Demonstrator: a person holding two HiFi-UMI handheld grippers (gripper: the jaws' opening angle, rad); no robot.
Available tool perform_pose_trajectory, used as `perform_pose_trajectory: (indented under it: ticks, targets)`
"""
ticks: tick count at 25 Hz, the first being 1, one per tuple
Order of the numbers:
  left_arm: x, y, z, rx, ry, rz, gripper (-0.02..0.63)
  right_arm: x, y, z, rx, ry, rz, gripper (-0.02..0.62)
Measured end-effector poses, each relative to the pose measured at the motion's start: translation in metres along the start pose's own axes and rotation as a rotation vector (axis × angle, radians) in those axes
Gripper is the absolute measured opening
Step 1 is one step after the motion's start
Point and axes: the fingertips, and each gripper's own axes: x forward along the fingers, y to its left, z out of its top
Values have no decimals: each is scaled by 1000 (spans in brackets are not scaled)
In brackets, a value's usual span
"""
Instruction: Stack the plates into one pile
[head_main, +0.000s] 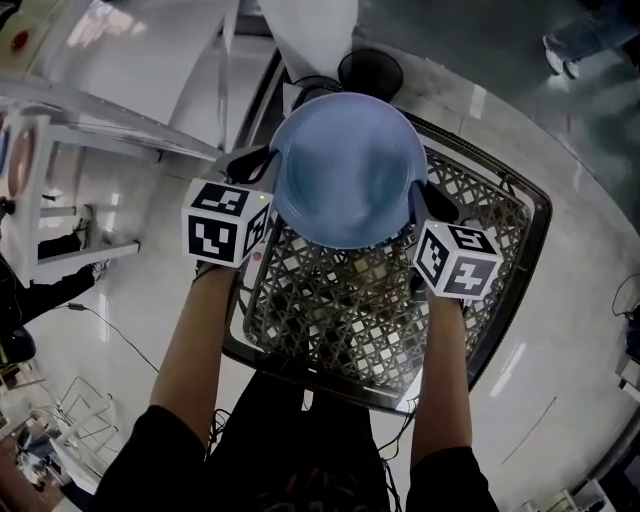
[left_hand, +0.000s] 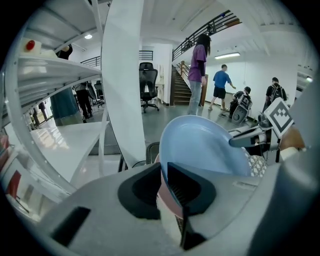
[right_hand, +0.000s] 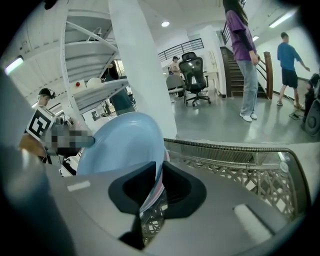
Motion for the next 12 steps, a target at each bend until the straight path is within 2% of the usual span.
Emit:
perform_pose_trajectory:
  ticks: [12]
  targets:
    - [18,7,-13,-25,15,-23,40,13,-2,-6,-32,16,-16,64]
